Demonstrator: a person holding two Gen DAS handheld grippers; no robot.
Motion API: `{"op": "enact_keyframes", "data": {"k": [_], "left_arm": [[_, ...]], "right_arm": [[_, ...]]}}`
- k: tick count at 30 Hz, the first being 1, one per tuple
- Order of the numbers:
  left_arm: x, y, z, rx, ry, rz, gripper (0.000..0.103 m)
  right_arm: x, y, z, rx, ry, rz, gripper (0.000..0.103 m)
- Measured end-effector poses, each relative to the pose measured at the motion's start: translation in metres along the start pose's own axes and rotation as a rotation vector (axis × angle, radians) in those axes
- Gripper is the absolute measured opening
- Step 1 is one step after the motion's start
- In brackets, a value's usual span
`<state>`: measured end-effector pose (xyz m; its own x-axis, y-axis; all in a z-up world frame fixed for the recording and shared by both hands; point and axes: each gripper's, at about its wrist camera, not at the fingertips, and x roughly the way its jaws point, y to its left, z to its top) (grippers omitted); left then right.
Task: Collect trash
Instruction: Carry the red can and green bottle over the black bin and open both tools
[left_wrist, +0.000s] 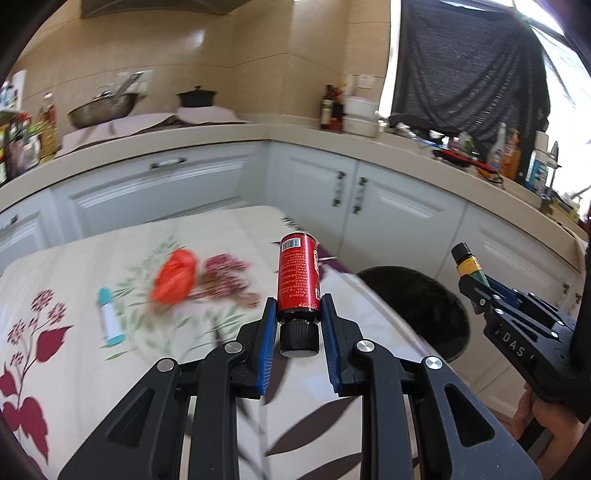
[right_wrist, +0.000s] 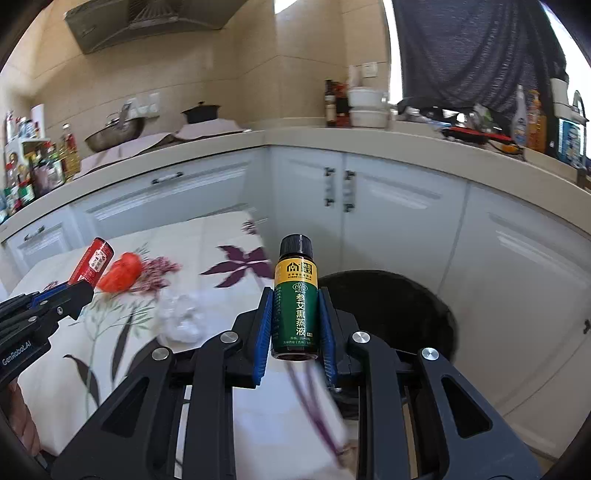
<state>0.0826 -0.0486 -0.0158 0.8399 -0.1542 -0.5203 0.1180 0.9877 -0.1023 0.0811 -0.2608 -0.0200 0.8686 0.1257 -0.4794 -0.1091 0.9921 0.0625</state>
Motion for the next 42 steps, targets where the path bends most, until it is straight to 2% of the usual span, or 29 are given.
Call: {"op": "enact_keyframes", "data": {"k": [8,17,32,42], "left_arm": [[0.018,-0.057,0.007,0.080,-0.014,-0.078,0.025],[0.051,-0.098,0.012,0.129,0.005,-0.123,0.025],[0.100,-0.136,0.019,0.163,0.021,-0.142,0.025],[0.124,-0.142,0.020,0.159,0.036,-0.134,0.025]], "right_arm": [[0.000,-0.041,0.001,0.031,-0.019,-0.056,0.023],[0.010,-0.075,0.003,0.048,-0.026,-0.097,0.023],[0.043,-0.109,0.006,0.074,-0.025,-0.142,0.023],[0.063,-0.119,0.006,0.090,-0.016,-0.159,0.023]]}}
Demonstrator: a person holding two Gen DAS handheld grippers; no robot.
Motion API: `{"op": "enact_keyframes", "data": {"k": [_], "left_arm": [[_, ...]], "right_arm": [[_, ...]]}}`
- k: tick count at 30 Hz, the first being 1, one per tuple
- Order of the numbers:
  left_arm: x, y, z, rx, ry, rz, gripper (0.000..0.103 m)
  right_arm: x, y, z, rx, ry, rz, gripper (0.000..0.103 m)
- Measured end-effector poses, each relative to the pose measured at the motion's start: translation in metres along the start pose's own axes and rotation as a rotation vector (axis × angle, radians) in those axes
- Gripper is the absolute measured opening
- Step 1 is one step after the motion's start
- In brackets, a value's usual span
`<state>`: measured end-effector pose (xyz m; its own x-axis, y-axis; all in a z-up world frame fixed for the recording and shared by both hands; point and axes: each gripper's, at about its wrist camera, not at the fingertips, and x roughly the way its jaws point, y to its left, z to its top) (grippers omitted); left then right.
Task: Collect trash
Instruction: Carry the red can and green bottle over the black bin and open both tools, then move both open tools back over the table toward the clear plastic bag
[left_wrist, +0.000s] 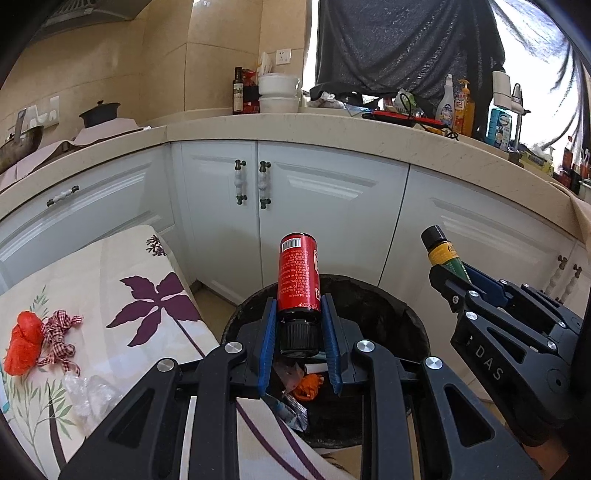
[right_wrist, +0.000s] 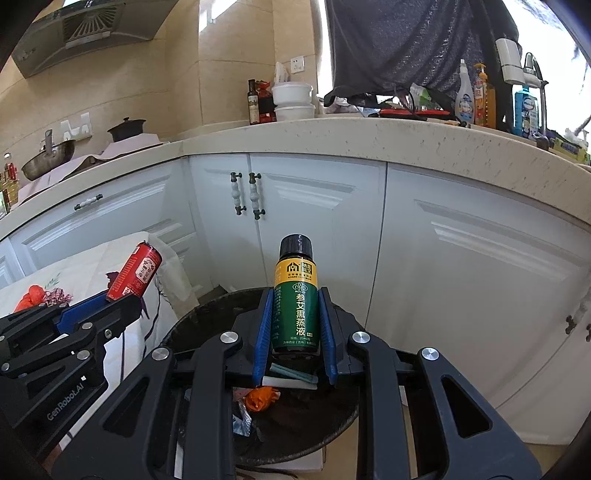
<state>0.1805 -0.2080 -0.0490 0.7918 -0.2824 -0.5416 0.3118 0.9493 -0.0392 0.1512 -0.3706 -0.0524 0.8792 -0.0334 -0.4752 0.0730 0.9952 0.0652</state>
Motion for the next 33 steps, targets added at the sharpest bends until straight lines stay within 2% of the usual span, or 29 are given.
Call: {"op": "enact_keyframes", "data": {"k": [4,5,6,7,10,24,33], "left_arm": [[0.009,0.001,0.001,0.001,0.009,0.002,0.025],[0.010,0.002,0.002,0.000,0.009,0.004,0.025],[0.012,0.003,0.002,-0.001,0.012,0.006,0.026],[0.014,0.003,0.002,-0.001,0.017,0.006,0.030],[0.014,0.008,0.002,-0.013,0.019,0.010,0.043],[-0.009,0.037,0.002,-0.046,0.005,0.059,0.055],[-0.041,0.081,-0.013,-0.100,0.000,0.129,0.059]], "right_arm": [[0.010,-0.001,-0.001,0.008,0.001,-0.006,0.024],[0.012,-0.002,-0.001,0.014,0.001,-0.008,0.032],[0.015,-0.003,-0.001,0.025,-0.001,-0.017,0.046],[0.015,-0.004,-0.002,0.034,-0.005,-0.023,0.049],[0.018,-0.002,-0.003,0.041,0.004,-0.021,0.049],[0.012,0.024,-0.008,0.029,0.022,0.017,0.051],[0.001,0.063,-0.010,0.015,0.035,0.092,0.054]]}}
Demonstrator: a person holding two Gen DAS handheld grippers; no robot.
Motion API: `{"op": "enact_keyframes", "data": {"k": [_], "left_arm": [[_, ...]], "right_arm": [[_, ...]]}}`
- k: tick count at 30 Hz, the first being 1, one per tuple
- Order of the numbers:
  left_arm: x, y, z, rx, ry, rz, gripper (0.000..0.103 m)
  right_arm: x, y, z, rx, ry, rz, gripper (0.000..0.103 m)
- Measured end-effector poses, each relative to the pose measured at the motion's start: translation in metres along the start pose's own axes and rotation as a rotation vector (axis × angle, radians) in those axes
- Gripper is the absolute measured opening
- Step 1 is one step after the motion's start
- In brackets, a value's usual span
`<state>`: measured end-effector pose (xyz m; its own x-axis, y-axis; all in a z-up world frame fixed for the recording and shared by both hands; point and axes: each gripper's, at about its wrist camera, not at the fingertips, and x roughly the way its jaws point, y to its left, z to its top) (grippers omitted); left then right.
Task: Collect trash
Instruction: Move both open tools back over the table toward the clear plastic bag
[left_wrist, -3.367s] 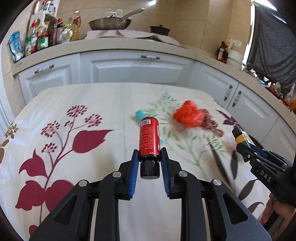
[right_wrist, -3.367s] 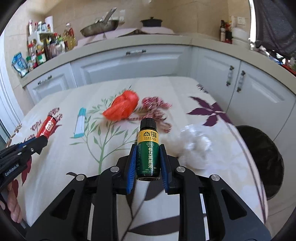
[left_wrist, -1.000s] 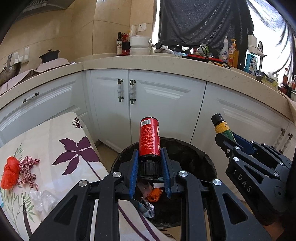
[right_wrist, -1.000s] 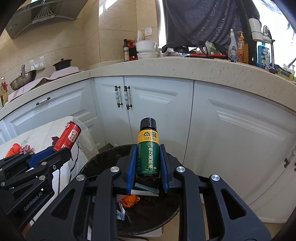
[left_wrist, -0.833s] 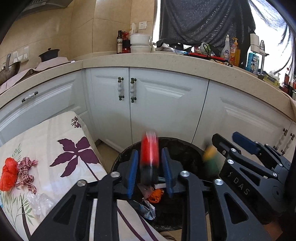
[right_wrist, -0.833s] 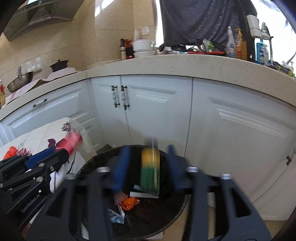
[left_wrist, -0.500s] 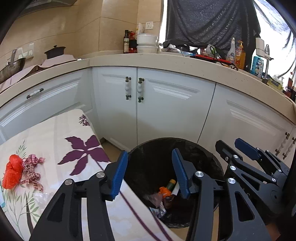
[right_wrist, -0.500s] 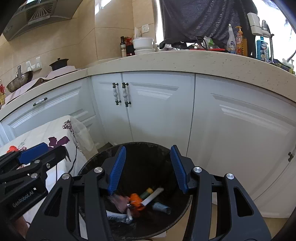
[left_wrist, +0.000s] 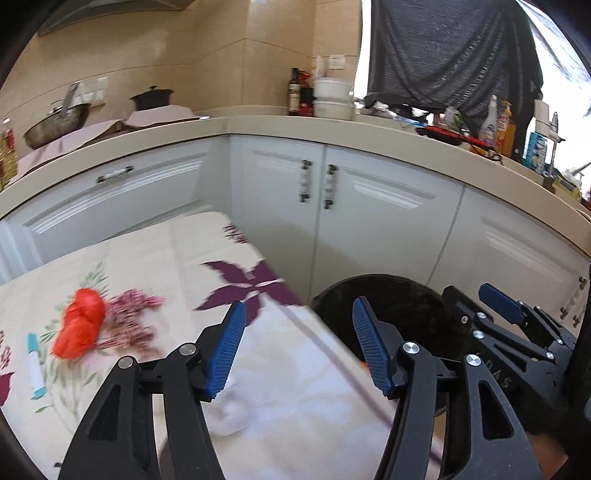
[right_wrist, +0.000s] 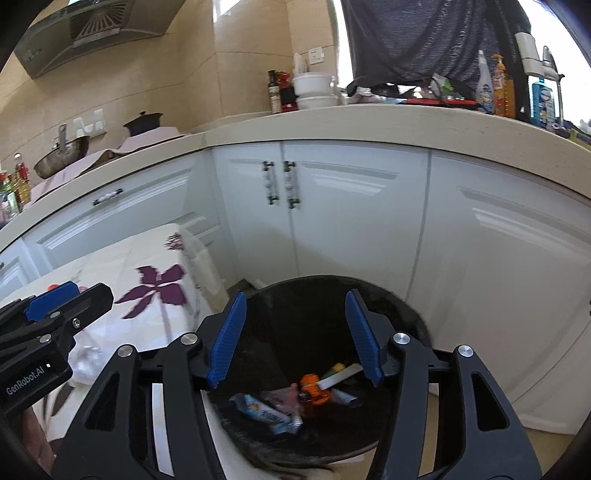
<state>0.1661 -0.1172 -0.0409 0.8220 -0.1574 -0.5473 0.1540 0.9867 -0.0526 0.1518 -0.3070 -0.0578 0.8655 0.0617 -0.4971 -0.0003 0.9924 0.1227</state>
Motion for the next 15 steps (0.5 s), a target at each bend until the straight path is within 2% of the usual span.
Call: {"op": "enact_keyframes", "data": {"k": [15], "left_arm": [[-0.043,0.109,-0.037,-0.115,0.035,0.187,0.061]], "right_arm": [[-0.004,0.097,-0.015,-0.088,0.061,0.164,0.054]]}}
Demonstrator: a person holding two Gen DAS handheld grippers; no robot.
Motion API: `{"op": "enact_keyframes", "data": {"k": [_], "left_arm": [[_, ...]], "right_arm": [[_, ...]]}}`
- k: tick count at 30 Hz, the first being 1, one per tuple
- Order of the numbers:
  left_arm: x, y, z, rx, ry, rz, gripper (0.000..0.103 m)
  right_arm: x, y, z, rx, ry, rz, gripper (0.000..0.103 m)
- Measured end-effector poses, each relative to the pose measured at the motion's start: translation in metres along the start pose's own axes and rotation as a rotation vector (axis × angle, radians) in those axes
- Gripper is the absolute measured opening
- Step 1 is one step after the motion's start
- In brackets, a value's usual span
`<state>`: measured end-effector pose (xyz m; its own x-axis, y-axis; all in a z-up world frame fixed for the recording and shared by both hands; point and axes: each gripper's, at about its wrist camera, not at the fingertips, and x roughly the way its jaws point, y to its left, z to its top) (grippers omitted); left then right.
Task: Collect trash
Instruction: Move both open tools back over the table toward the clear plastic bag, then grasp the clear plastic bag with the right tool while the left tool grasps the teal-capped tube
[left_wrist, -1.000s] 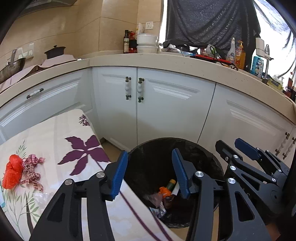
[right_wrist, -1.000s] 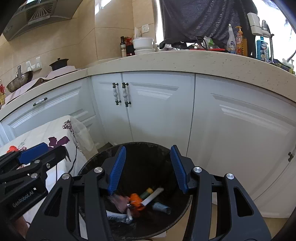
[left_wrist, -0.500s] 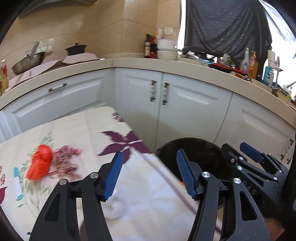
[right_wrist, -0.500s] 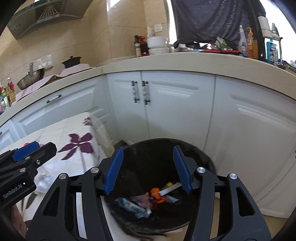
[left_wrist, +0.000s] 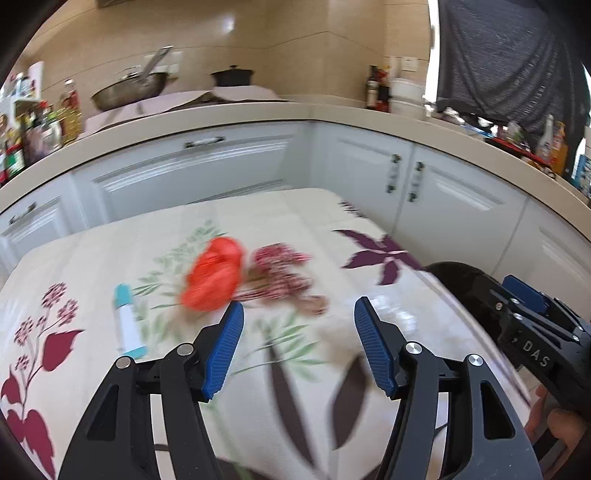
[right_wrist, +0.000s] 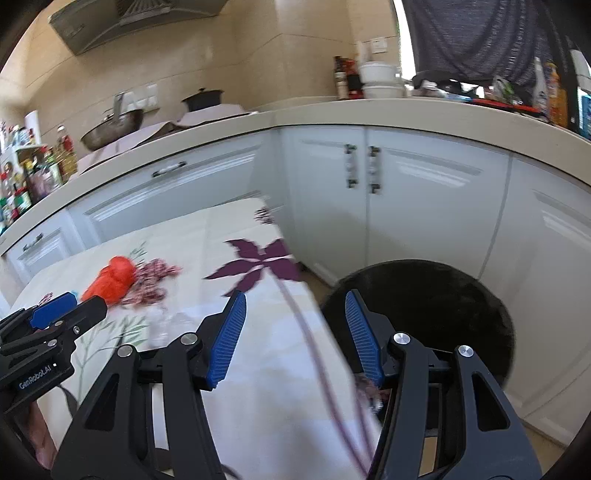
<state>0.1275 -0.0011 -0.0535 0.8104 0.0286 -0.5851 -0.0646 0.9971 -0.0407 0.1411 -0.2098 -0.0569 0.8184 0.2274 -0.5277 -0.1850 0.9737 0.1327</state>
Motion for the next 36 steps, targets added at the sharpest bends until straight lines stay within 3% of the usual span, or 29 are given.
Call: {"op": "enact_keyframes", "data": {"k": [16,25,28,30,36], "left_arm": [[-0.009,0.089,-0.015,-0.111,0.039,0.118,0.065],[-0.003,0.120,-0.019,-0.178,0.092,0.113,0.071],[-0.001,0.126,-0.020,-0.199,0.105,0.105,0.072],[0.001,0.129,-0.021,-0.205,0.110,0.103,0.072],[0.015,0.132,-0.015,-0.232,0.150,0.097,0.073]], "right_arm": [[0.024,0.073,-0.001,-0.103,0.116,0.074,0.062],[0.052,0.084,-0.006,-0.115,0.253,0.059,0.071],[0.057,0.086,-0.009,-0.125,0.282,0.054,0.071],[0.059,0.088,-0.009,-0.133,0.294,0.058,0.059],[0.056,0.093,-0.009,-0.144,0.282,0.073,0.058]]}}
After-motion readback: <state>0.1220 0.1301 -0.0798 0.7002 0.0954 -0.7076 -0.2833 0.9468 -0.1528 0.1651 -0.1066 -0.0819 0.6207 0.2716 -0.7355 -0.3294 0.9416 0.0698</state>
